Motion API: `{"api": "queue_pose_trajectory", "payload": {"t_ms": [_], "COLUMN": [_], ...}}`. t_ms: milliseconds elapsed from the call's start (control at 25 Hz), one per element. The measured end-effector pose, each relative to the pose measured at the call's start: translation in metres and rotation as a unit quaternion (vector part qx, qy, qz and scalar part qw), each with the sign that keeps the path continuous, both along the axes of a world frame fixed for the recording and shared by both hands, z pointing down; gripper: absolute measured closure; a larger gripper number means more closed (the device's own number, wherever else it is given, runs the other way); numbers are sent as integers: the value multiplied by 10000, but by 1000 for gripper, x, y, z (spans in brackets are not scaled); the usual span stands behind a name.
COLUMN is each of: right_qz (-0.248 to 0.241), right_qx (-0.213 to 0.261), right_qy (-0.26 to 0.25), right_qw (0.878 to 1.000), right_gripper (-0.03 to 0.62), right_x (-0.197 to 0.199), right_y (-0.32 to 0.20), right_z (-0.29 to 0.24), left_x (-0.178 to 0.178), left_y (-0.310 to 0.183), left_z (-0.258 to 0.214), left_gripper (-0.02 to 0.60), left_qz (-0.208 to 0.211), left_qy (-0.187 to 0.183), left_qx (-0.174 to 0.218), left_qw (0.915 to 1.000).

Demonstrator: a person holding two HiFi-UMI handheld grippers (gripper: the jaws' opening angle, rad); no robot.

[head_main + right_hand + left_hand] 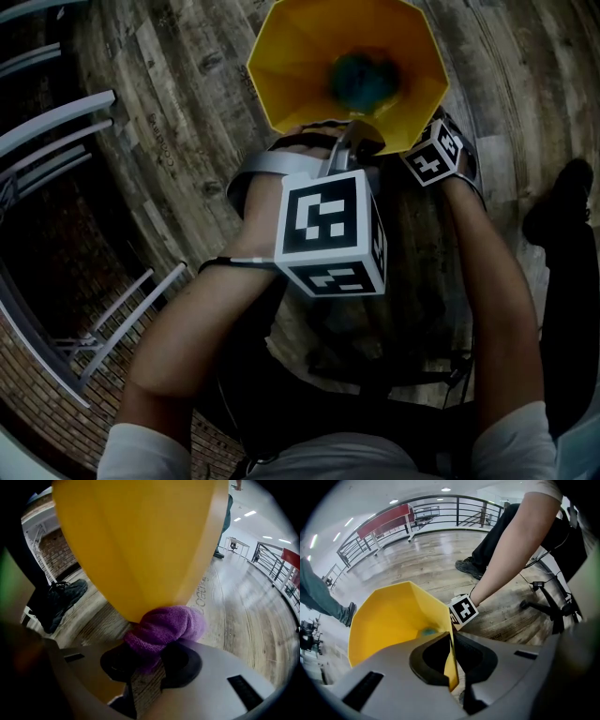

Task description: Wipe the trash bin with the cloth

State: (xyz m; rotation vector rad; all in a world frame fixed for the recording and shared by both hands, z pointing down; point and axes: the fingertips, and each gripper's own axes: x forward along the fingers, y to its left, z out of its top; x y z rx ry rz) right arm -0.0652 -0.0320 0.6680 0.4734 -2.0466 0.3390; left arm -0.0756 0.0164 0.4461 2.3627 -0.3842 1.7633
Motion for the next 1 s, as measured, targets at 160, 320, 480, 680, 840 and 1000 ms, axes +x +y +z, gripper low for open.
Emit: {"api": "queue_pose_trajectory", "payload": {"t_ms": [160, 320, 480, 680, 840, 1000], "right_qz": [123, 291, 517, 668, 848, 865], "right_qx": [-60, -43, 128, 319, 437, 572], "right_qy": [49, -43, -335, -539, -673, -865], "right_qw": [9999, 9996, 9980, 9958, 9932, 9908], "right_gripper": [487, 487, 487, 487, 487, 487], "right_x": [1, 8, 22, 43, 53, 52], "right_y": [-3, 0, 4, 16, 22, 29], "right_z": [3, -12, -53, -101, -135, -165], "left_x": [0, -5, -22, -59, -81, -92], "left_y": [-1, 5, 16, 18, 16, 13], "left_z": [0, -4, -11, -7, 1, 12], "left_gripper": [566, 535, 436, 433, 433, 434], "left_qz": [-22, 199, 614, 900, 1008, 874], "left_qy": [-17, -72, -238, -680, -1063, -1202], "left_qx": [82, 139, 215, 321, 264, 286], "left_qw": [10000, 9997, 9976, 9931, 9889, 9885]}}
